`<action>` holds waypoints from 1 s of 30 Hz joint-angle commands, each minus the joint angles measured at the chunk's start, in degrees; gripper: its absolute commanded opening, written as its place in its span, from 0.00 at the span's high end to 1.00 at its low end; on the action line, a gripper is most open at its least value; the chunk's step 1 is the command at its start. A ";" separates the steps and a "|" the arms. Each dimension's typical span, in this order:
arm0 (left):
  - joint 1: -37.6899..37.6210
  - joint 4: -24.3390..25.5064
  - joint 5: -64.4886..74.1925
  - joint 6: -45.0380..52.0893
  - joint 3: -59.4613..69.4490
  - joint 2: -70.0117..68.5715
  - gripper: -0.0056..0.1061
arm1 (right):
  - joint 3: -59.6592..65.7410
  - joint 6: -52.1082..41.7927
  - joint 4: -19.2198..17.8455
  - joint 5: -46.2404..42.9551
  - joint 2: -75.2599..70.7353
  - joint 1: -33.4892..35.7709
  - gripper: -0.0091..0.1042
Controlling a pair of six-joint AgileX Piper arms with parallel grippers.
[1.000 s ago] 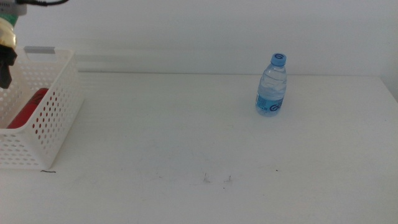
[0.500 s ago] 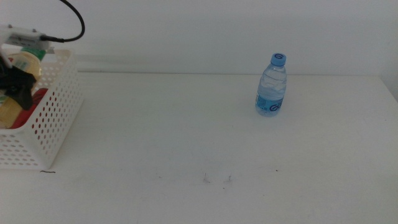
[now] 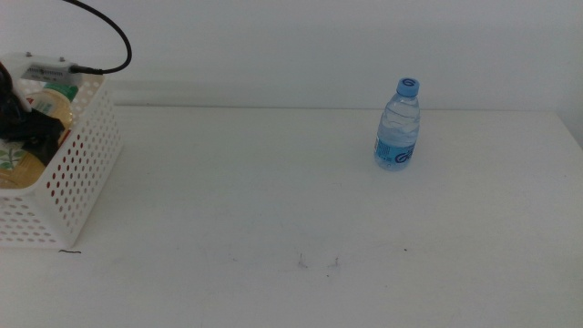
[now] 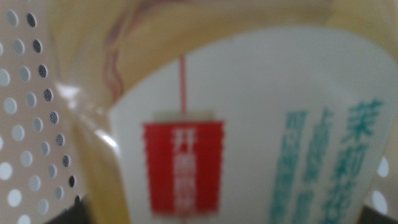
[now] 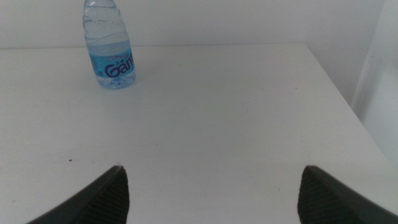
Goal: Use arms to grab the bottles and put them into the dustbin to the left of the table.
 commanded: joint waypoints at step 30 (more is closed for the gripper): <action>-20.11 -13.49 -6.63 -2.64 7.17 -49.62 0.11 | 0.21 -0.39 -0.38 -0.50 -0.24 -0.39 0.22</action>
